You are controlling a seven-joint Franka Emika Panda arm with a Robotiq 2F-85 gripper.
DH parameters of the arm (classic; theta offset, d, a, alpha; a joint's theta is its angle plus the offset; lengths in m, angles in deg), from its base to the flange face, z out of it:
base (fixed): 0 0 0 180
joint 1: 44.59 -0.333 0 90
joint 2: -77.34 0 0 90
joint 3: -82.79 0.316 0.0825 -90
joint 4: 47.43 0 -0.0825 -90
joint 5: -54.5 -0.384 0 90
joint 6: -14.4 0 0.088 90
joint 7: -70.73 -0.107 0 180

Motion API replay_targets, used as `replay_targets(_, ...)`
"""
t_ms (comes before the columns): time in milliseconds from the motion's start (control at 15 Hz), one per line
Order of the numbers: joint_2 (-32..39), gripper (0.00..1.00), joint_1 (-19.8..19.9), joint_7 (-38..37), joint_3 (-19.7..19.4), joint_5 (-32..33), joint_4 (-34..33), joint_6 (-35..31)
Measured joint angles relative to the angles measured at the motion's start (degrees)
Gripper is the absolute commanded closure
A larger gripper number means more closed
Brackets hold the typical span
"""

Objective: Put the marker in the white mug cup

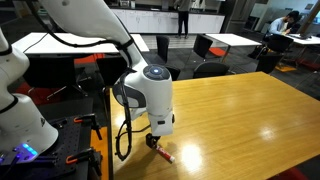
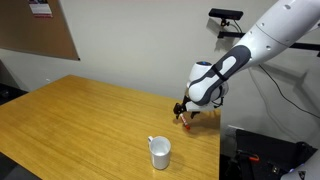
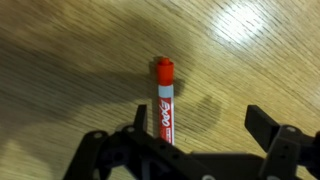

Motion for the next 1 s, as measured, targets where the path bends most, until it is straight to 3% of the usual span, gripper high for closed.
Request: replay_targets(1000, 4.6, 0.0, 1.9, 1.3, 0.0, -2.6, -2.4, 0.0)
